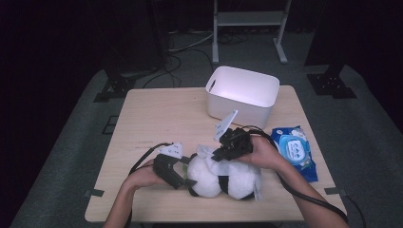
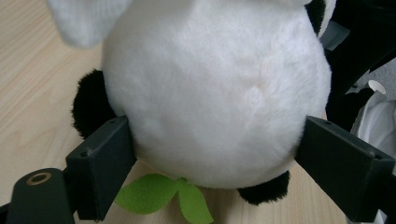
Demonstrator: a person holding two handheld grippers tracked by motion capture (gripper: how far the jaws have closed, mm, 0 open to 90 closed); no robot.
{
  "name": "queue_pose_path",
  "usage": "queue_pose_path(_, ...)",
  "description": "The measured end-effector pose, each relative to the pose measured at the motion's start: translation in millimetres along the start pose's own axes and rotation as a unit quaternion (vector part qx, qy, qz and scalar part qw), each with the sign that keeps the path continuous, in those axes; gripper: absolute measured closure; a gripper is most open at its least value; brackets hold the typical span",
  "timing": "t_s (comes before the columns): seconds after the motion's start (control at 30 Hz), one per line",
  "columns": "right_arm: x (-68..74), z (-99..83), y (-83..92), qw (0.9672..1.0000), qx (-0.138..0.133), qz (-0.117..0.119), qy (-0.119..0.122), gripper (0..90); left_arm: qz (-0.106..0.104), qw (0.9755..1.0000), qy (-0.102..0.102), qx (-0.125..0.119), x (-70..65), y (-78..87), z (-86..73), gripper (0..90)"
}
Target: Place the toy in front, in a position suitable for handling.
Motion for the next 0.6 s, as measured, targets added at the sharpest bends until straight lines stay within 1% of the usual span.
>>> queue_pose_path(0.17,-1.0,-15.3,19.7,0.9998,-0.007,-0.014,-0.013,81.8,0.001,1.0,0.001,0.001,0.0,-0.3,0.4,11.8)
queue_pose_path(0.3,-1.8,-32.3,35.5,0.999,-0.011,-0.028,-0.033,81.8,0.001,1.0,0.002,0.0,0.3,-0.3,0.4,11.7)
queue_pose_path(0.43,-2.0,-47.3,49.5,0.9978,-0.026,-0.037,-0.048,81.7,0.0,1.0,0.004,-0.001,0.8,-0.5,0.5,11.7)
queue_pose_path(0.53,-0.2,-55.6,55.1,0.9969,-0.037,-0.041,-0.056,81.7,-0.001,1.0,0.005,-0.001,0.7,-0.4,0.4,11.7)
queue_pose_path(0.6,1.5,-59.4,54.0,0.9967,-0.041,-0.041,-0.058,81.7,-0.001,1.0,0.004,0.0,0.9,-0.2,0.7,11.6)
Point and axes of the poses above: each handheld gripper's, and its own axes: y roughly backward along the jaws, z roughly out of its top, x roughly to its left, the point moved 3 cm from there along -y, roughly forward along the jaws, and after that the axes turned 4 degrees about -x, right-handed, at the moved point
